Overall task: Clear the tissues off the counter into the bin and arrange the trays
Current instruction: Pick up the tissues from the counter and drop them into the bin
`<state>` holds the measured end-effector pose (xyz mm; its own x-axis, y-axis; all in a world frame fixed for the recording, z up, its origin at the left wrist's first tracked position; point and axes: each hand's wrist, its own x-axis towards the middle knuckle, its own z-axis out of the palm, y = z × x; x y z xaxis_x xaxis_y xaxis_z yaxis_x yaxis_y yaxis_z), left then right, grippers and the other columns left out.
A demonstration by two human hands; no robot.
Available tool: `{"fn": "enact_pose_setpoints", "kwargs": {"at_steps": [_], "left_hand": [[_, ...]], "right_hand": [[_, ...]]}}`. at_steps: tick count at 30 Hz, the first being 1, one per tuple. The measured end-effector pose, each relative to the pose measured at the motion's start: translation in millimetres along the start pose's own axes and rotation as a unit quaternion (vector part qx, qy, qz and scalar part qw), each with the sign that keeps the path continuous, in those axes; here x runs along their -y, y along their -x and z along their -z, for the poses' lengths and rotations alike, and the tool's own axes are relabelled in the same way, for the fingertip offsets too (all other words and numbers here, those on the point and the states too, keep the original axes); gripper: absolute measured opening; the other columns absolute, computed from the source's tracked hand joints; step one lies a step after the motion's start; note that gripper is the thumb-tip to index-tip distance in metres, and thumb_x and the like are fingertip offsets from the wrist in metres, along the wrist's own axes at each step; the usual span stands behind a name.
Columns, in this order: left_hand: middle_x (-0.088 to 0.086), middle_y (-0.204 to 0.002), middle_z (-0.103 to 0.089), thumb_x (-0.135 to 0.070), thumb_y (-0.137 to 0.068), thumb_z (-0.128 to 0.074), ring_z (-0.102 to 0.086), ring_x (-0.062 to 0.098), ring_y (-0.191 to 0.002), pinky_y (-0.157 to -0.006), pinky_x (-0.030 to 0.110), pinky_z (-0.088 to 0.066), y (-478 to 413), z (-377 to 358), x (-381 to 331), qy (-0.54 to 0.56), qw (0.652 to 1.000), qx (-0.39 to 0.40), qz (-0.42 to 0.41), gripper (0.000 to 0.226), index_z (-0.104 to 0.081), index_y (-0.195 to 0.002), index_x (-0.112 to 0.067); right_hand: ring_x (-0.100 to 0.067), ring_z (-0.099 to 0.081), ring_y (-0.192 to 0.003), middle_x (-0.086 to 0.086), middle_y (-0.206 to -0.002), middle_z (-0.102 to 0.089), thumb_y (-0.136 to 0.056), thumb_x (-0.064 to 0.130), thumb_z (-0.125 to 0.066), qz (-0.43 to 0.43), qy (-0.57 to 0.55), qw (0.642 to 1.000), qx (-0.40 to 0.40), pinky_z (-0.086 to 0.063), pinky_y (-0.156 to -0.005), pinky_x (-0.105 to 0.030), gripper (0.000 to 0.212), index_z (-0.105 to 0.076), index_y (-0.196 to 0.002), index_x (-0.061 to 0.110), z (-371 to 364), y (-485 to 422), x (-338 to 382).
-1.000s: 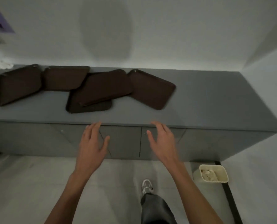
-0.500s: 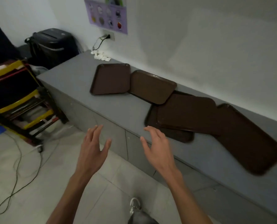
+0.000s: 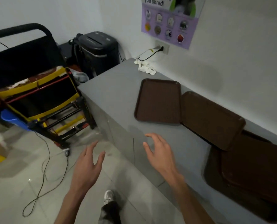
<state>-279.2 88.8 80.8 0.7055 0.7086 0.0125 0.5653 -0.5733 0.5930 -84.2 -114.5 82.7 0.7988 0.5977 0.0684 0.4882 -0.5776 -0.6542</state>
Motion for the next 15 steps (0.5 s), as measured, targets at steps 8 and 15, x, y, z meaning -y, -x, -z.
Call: {"fn": "enact_pose_setpoints", "kwargs": {"at_steps": [8, 15], "left_hand": [[0.0, -0.14, -0.061, -0.042, -0.103, -0.054, -0.058, 0.021, -0.129, -0.106, 0.04, -0.048, -182.7, 45.5, 53.4, -0.009, 0.996, 0.054, -0.067, 0.044, -0.053, -0.142, -0.022], [-0.003, -0.133, -0.065, -0.036, -0.101, -0.06, -0.062, 0.02, -0.122, -0.103, 0.04, -0.052, -330.3, 40.5, 65.8, 0.009, 0.988, 0.086, -0.128, 0.037, -0.057, -0.136, -0.025]], "right_hand": [[-0.017, -0.063, -0.124, 0.008, -0.134, -0.067, -0.1, 0.034, -0.065, -0.065, -0.016, 0.995, -0.07, -0.05, -0.105, -0.034, 0.033, -0.064, -0.132, 0.029, -66.3, -115.9, 70.3], [-0.02, -0.067, -0.115, 0.005, -0.126, -0.069, -0.099, 0.032, -0.068, -0.106, 0.0, 0.992, -0.07, -0.053, -0.098, -0.034, 0.03, -0.065, -0.129, 0.028, -107.4, -211.1, 79.5]]}}
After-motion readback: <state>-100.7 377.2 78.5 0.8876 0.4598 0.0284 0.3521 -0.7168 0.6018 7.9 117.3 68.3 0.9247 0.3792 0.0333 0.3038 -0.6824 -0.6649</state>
